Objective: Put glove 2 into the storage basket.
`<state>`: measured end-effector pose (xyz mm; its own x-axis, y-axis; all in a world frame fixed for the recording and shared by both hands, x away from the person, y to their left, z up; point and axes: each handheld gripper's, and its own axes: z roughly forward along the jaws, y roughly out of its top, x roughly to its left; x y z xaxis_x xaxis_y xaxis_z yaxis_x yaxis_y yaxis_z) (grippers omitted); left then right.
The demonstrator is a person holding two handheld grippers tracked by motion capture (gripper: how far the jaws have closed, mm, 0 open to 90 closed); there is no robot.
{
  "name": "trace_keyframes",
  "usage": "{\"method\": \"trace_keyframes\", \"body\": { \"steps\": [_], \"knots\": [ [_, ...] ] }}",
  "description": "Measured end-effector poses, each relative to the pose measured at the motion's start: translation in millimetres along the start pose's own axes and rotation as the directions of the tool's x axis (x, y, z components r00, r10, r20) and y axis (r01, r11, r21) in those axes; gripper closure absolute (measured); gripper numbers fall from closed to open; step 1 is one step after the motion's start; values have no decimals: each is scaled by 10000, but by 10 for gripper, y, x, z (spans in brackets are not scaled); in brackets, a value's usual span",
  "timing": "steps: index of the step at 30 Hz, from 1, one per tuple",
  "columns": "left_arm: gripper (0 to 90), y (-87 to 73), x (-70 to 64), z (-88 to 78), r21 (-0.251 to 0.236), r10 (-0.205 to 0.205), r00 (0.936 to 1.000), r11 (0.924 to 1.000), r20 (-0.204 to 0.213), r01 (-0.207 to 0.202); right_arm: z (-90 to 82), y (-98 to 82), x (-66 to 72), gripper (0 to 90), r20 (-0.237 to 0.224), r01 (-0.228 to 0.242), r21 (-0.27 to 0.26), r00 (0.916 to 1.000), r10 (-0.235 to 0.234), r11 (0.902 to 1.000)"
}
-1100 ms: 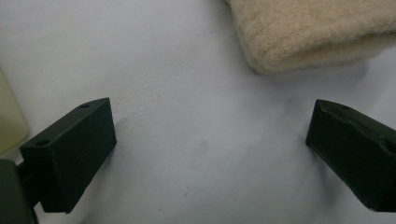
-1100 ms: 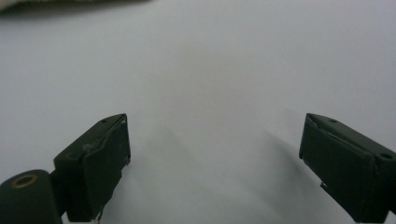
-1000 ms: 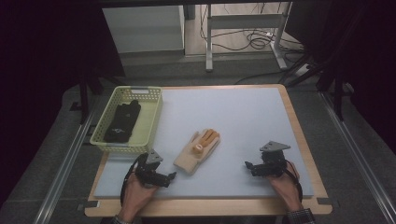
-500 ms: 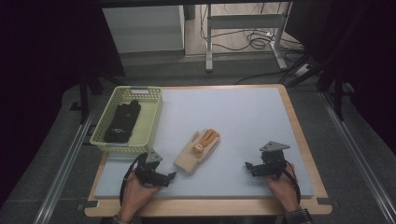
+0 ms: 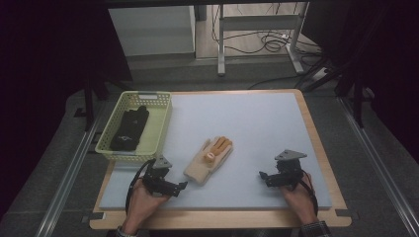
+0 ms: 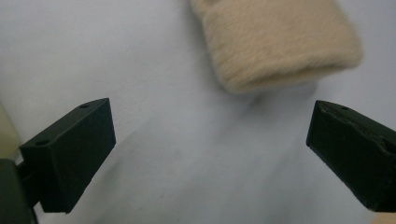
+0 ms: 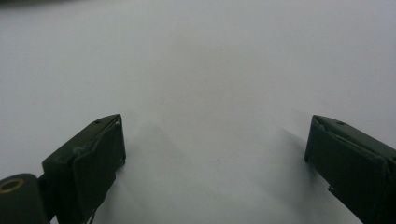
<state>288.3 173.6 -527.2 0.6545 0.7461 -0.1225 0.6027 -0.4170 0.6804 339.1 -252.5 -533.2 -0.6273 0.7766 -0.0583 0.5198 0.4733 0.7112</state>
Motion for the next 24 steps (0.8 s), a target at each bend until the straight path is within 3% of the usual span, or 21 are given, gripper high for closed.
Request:
{"method": "trace_keyframes", "body": {
  "steps": [2,11,17,24],
  "knots": [
    [11,107,-24,-19,68,-8,9997,10000,227,7,0,0,0,48,-2,2,2,10000,-2,10000],
    [0,448,-111,48,235,243,9991,9994,359,-252,0,-1,-2,49,-21,10,-12,10000,-10,10000],
    [0,729,-182,269,568,456,9980,9972,441,-480,1,-1,-2,50,-30,4,-18,10000,-4,10000],
    [0,900,-236,531,969,497,9980,9939,399,-533,0,-1,-3,52,-34,16,-14,10000,-16,10000]
  ]
}}
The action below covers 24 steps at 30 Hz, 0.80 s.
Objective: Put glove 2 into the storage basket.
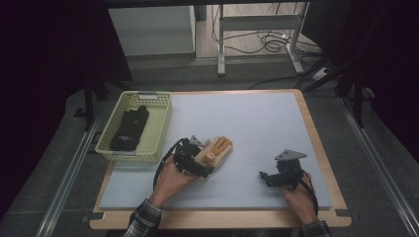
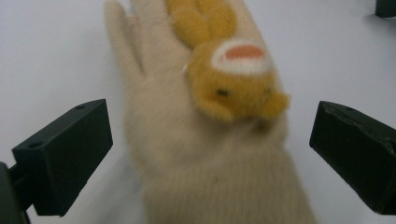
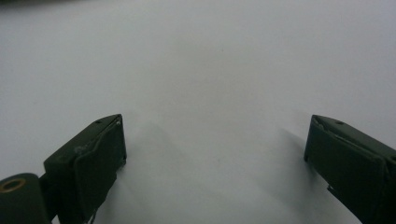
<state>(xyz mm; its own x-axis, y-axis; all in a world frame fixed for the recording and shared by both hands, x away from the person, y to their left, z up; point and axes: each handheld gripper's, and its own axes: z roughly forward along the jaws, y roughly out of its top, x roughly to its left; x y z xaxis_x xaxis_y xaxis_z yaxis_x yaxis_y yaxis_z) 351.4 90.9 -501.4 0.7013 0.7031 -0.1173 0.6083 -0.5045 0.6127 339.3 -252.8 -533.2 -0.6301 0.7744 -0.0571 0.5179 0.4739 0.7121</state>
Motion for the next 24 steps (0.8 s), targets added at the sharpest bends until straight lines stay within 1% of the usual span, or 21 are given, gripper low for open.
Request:
{"method": "trace_keyframes", "body": {
  "steps": [1,3,5,6,8,9,10,11,12,14,15,16,18,22,24],
  "knots": [
    [0,38,-20,81,151,3,10000,9999,-2,-3,0,0,0,52,-2,-3,-1,10000,3,10000],
    [0,64,-36,163,351,61,9998,9994,-170,-55,0,0,0,52,-5,-8,-2,10000,8,10000],
    [0,83,-43,236,472,118,9994,9988,-310,-103,0,0,0,53,-11,-7,-4,10000,7,10000],
    [0,83,-43,236,472,118,9994,9988,-310,-103,0,0,0,53,-11,-7,-4,10000,7,10000],
    [0,101,-42,325,576,191,9984,9982,-541,-160,0,0,0,53,-16,-8,-4,10000,8,10000],
    [1,101,-42,325,576,191,9984,9982,-541,-160,0,0,0,53,-16,-8,-4,10000,8,10000],
    [5,106,-44,352,685,237,9977,9975,-639,-193,0,0,0,53,-20,-11,-6,10000,11,10000],
    [12,111,-57,403,809,317,9955,9964,-897,-245,0,0,0,53,-24,-11,-7,10000,11,10000],
    [24,111,-57,403,809,317,9955,9964,-897,-245,0,0,0,53,-24,-11,-7,10000,11,10000],
    [40,114,-67,436,897,351,9935,9956,-1083,-254,0,0,0,53,-26,-7,-8,10000,7,10000],
    [54,115,-67,435,862,249,9947,9961,-998,-163,0,0,0,53,-21,-3,-7,10000,3,10000],
    [88,116,-67,427,834,199,9958,9964,-892,-124,0,0,0,54,-20,0,-8,10000,0,10000],
    [160,117,-87,408,793,317,9962,9965,-815,-252,0,0,0,54,-20,-2,-6,10000,2,10000],
    [323,123,-100,371,830,416,9967,9959,-703,-357,-1,0,2,54,-26,-14,-7,10000,14,10000],
    [405,122,-96,356,833,396,9970,9959,-671,-340,-1,0,4,54,-23,-27,-2,10000,27,10000]
  ]
}}
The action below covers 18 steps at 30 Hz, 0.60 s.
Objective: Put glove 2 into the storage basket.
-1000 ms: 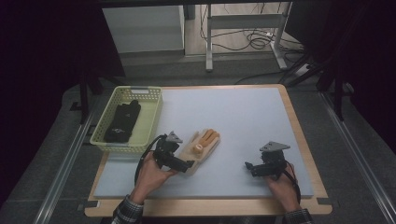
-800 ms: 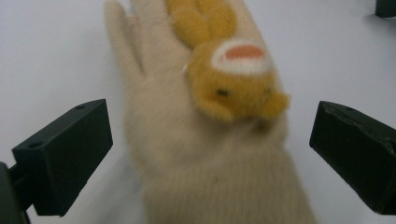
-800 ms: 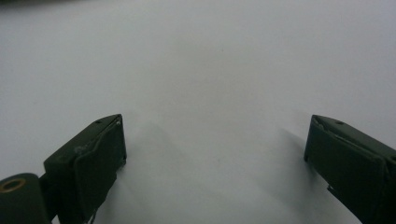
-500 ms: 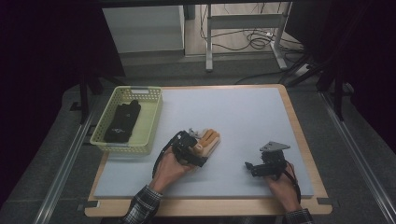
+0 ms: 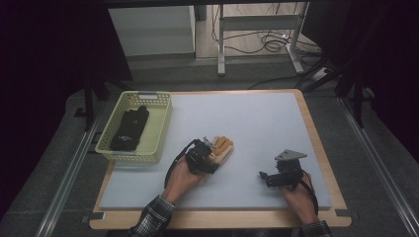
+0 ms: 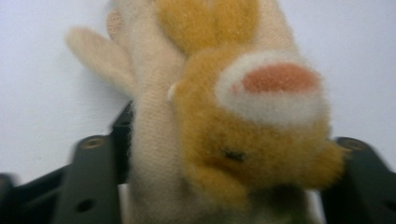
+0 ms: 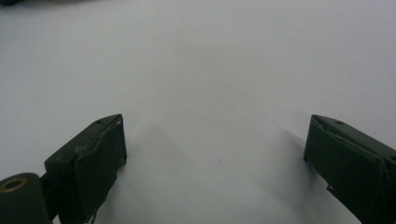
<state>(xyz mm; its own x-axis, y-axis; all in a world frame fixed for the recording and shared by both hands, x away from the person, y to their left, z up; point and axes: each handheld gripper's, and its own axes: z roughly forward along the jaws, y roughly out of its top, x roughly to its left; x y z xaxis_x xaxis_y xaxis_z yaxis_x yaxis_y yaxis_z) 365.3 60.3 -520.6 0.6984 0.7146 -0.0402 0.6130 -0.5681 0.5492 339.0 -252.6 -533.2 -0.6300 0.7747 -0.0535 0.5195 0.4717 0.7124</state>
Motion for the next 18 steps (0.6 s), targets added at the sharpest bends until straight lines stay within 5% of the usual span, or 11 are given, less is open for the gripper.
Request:
{"method": "trace_keyframes", "body": {
  "steps": [5,12,18],
  "knots": [
    [559,-7,10,-27,35,-94,9999,9999,97,94,0,0,-1,54,-3,17,-4,10000,-17,10000],
    [610,3,41,-104,-32,-253,9986,9997,474,255,0,0,0,55,0,4,-2,10000,-4,10000],
    [630,40,96,-236,-214,-328,9992,9992,236,333,-1,0,1,55,-1,6,-4,10000,-6,10000]
  ]
}}
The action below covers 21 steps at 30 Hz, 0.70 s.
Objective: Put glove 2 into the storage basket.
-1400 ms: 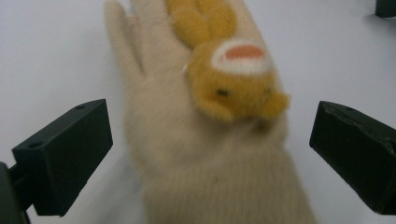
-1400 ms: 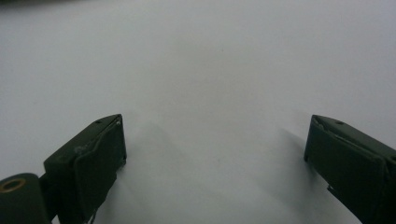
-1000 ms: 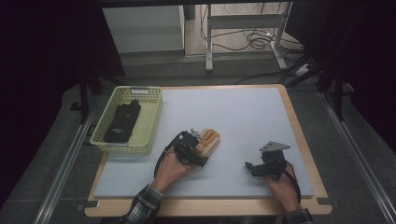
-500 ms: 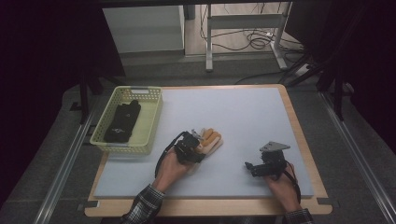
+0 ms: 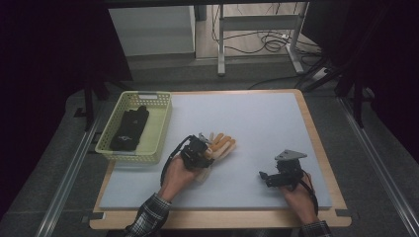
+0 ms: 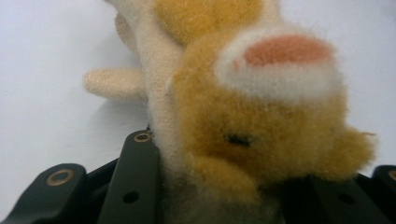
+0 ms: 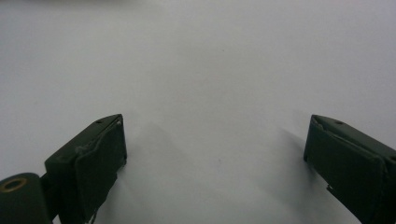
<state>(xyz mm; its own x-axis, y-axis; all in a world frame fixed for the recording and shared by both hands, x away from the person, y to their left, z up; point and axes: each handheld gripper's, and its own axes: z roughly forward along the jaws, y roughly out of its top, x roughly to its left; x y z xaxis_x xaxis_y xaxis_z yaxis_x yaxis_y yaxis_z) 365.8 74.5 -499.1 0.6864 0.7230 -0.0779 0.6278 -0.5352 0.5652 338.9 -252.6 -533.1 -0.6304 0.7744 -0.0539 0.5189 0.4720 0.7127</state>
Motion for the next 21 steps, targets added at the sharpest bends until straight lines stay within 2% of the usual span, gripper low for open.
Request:
{"method": "trace_keyframes", "body": {
  "steps": [9,12,13,21],
  "knots": [
    [630,129,124,-291,-285,-233,9995,9993,-209,227,0,0,-1,55,0,17,-9,10000,-17,10000],
    [628,197,207,-452,-369,-365,9986,9987,-381,351,0,0,-1,55,-5,18,-8,10000,-18,10000],
    [628,197,207,-452,-369,-365,9986,9987,-381,351,0,0,-1,55,-5,18,-8,10000,-18,10000],
    [626,288,422,-766,-456,-617,9941,9973,-896,578,1,0,-2,55,-1,24,-13,10000,-24,10000]
  ]
}}
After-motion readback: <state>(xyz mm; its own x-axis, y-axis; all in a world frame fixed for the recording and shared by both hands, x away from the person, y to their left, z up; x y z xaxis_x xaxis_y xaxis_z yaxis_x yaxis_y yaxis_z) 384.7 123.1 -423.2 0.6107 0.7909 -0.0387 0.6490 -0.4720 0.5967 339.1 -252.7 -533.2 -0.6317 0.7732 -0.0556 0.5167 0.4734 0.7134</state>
